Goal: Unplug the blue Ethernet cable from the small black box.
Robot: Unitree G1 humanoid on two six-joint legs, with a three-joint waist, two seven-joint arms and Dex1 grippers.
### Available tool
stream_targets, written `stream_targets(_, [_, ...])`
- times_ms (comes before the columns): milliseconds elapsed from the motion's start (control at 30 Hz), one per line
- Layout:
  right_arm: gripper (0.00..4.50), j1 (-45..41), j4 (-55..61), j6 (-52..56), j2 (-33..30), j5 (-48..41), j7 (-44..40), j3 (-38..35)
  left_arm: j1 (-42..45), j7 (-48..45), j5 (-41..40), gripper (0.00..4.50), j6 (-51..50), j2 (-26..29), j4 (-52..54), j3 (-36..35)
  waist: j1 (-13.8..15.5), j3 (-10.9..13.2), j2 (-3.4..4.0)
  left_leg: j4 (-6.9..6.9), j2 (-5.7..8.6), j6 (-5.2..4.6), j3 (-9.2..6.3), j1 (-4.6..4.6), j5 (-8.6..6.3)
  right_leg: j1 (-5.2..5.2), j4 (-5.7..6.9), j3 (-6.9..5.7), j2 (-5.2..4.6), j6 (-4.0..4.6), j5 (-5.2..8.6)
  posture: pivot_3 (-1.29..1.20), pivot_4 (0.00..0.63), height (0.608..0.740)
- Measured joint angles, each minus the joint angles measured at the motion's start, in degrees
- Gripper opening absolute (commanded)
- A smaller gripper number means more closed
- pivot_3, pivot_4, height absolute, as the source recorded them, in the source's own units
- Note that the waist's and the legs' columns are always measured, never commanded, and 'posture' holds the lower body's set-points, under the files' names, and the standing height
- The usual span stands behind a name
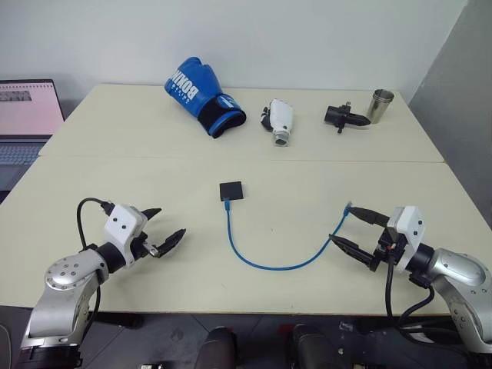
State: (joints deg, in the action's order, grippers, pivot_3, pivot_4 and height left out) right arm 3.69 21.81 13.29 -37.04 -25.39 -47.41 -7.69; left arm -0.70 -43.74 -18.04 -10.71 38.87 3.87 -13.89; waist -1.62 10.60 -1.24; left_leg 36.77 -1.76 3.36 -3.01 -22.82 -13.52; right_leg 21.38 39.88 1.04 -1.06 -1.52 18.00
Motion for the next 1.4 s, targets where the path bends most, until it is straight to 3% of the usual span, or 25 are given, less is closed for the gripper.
stream_targets(467, [4.04,0.0,0.5,1.1,-0.1,-0.1,0.1,0.0,0.1,-1.3,0.4,4.49,-0.4,0.3,-1.8,0.2,0.0,0.0,0.0,0.0,0.0,0.0,-0.01,0.0,0.0,0.0,0.0,-0.01,0.0,-0.01,0.01,0.0,0.15,0.74])
stream_targets(933, [4.04,-1.1,2.3,4.6,0.0,-0.1,2.0,0.8,3.3,-9.8,-4.5,4.49,0.6,0.5,-6.0,0.0,-0.1,0.0,0.0,0.0,-0.01,0.0,0.0,0.0,0.0,0.01,0.0,-0.02,0.01,0.0,0.0,0.0,0.15,0.74])
stream_targets(1100, [4.04,-5.9,4.2,11.6,2.7,1.6,7.3,6.7,3.4,-13.3,-5.4,4.49,-1.1,3.0,-6.1,0.1,-0.3,0.0,-0.01,-0.02,-0.07,0.0,0.0,0.01,0.0,0.05,0.01,0.01,0.03,0.0,0.0,0.0,0.15,0.74])
stream_targets(1233, [4.04,-15.6,2.4,17.6,9.9,6.9,13.1,17.5,4.5,-16.1,-4.4,4.49,-0.6,5.1,-6.1,1.4,-0.3,0.0,0.03,-0.05,-0.07,0.0,-0.02,0.0,0.0,0.11,0.05,0.0,0.1,0.03,-0.01,0.0,0.15,0.74])
stream_targets(1400, [4.04,-26.5,-7.0,22.6,18.8,13.2,18.5,25.8,6.4,-17.7,-4.2,4.49,-1.1,5.8,-6.4,2.3,0.0,0.0,0.01,-0.05,-0.01,0.0,0.0,-0.15,0.0,0.25,0.03,-0.01,0.04,0.05,-0.02,0.0,0.15,0.74])
